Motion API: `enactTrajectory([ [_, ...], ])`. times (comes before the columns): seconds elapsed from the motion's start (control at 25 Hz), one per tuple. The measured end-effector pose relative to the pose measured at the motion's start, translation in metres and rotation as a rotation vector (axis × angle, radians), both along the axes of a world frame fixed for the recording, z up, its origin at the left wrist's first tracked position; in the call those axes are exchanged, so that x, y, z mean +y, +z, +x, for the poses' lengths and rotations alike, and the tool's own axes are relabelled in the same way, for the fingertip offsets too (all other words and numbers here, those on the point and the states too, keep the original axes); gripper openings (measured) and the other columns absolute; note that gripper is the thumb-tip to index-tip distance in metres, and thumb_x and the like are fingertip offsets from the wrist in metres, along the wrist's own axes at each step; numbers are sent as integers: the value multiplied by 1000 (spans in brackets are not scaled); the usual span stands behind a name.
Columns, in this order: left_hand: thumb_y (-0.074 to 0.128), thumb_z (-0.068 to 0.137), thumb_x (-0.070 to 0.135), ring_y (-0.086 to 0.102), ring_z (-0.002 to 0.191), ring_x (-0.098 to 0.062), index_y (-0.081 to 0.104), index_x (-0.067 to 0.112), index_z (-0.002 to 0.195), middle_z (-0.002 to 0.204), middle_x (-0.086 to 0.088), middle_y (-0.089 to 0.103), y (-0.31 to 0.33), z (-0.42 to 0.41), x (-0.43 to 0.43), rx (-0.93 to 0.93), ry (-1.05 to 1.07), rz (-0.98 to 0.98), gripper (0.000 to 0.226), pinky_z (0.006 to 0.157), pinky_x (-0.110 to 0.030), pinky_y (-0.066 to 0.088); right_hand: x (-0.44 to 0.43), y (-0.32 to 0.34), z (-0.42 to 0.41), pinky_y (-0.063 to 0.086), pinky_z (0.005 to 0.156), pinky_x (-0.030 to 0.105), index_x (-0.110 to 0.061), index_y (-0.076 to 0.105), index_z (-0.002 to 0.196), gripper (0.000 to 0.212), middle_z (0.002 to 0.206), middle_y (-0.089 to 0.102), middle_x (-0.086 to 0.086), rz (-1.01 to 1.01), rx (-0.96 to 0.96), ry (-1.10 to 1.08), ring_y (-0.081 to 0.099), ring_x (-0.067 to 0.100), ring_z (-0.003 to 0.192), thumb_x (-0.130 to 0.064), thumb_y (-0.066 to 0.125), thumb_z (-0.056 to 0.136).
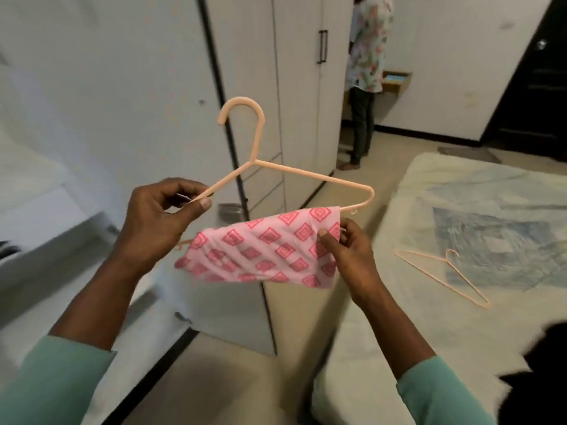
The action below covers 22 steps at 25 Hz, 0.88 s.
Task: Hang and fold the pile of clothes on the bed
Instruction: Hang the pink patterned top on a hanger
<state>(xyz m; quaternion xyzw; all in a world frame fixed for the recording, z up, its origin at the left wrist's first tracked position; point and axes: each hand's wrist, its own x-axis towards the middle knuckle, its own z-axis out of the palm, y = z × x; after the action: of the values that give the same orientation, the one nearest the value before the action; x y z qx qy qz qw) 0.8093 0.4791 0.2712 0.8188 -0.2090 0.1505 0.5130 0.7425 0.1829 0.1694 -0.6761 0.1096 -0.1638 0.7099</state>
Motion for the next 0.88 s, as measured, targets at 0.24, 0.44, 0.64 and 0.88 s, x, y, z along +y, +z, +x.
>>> enactTrajectory([
  [0.24, 80, 89, 14, 64, 70, -4, 81, 24, 96, 87, 12, 76, 73, -47, 189, -79, 257, -3, 12, 61, -20, 50, 160, 70, 29, 63, 88, 44, -15, 65, 121, 23, 101, 79, 7, 20, -104, 288, 77, 22, 93, -18, 68, 99],
  [0.44, 80, 89, 15, 61, 70, -15, 81, 25, 94, 84, 3, 76, 145, -57, 308, -149, 452, -31, 12, 56, -31, 49, 277, 159, 70, 59, 76, 39, -17, 67, 108, 29, 96, 78, 3, -122, -322, 338, 76, 21, 89, -45, 62, 100],
  [0.64, 80, 91, 18, 61, 70, -14, 81, 28, 92, 85, 4, 76, 210, -35, 401, -282, 595, -12, 10, 59, -34, 51, 370, 268, 130, 59, 64, 38, -30, 65, 109, 28, 92, 75, -3, -279, -669, 188, 75, 20, 82, -56, 57, 101],
  [0.88, 75, 95, 28, 65, 81, -8, 76, 36, 93, 91, 11, 71, 293, 18, 487, -564, 813, 282, 8, 71, -28, 48, 475, 349, 225, 40, 53, 29, -25, 59, 77, 44, 61, 63, -9, -811, -888, 31, 60, 14, 57, -60, 49, 101],
])
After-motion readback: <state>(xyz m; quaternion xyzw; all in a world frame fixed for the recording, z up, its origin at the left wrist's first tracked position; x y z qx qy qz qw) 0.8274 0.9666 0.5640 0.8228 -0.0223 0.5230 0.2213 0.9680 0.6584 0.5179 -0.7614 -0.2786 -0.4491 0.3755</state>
